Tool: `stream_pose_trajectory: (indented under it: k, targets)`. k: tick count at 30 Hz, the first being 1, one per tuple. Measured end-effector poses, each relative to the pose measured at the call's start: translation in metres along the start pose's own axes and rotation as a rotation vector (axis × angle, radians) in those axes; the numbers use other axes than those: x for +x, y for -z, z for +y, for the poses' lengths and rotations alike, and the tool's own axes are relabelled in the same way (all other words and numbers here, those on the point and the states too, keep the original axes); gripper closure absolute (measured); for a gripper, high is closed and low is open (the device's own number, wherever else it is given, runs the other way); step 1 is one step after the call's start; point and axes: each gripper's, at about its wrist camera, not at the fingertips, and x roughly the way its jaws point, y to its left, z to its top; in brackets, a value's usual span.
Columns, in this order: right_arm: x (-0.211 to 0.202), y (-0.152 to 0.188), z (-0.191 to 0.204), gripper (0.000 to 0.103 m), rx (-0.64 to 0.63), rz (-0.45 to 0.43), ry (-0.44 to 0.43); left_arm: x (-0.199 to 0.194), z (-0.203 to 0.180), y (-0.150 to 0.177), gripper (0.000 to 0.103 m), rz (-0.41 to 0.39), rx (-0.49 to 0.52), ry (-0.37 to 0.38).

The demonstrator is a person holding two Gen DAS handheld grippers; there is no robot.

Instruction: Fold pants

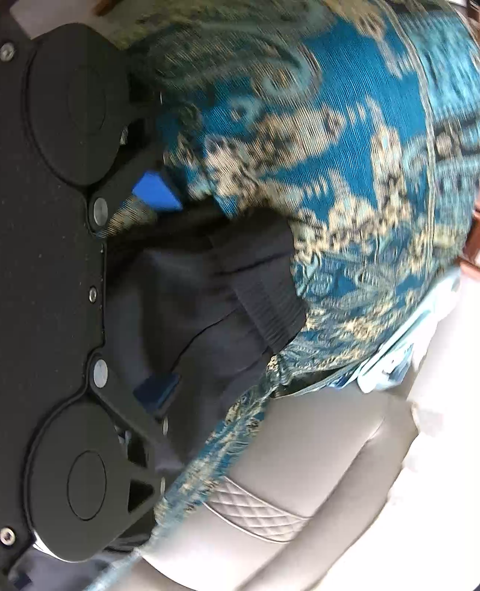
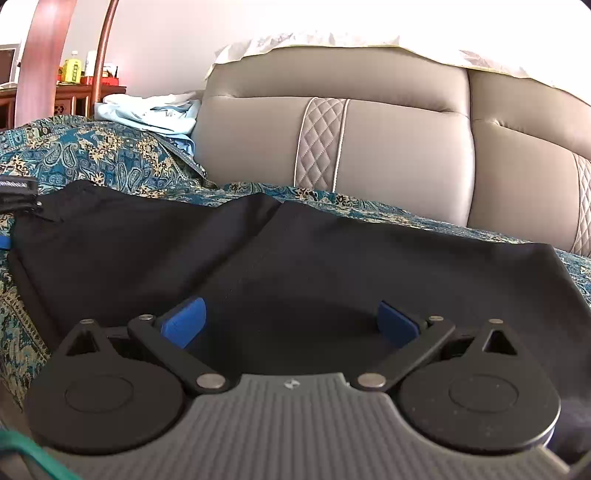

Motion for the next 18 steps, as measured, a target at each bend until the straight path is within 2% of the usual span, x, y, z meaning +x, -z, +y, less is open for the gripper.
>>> stream_pose_trajectory:
  k: [3, 6, 10, 15, 17, 18]
  targets:
    - [0.0, 0.0, 0.0, 0.0, -0.002, -0.005, 0.001, -0.017, 0.006, 0.009, 0.02, 0.023, -0.03, 0.065]
    - [-0.001, 0.001, 0.002, 0.0, -0.007, -0.013, 0.007, -0.015, 0.008, 0.008, 0.022, 0.031, -0.062, 0.123]
    - [-0.002, 0.002, 0.002, 0.0, -0.009, -0.017, 0.008, 0.004, 0.017, -0.007, 0.03, -0.018, -0.162, 0.058]
    - [-0.002, 0.003, 0.001, 0.0, -0.004, -0.019, 0.004, 0.023, 0.022, -0.02, 0.029, -0.04, -0.249, 0.029]
    - [-0.002, 0.003, 0.001, 0.0, -0.004, -0.018, 0.002, 0.027, 0.015, -0.02, 0.044, -0.049, -0.227, -0.009]
    - [-0.002, 0.003, 0.0, 0.0, -0.002, -0.017, 0.001, 0.029, 0.01, -0.019, 0.065, -0.05, -0.206, -0.045]
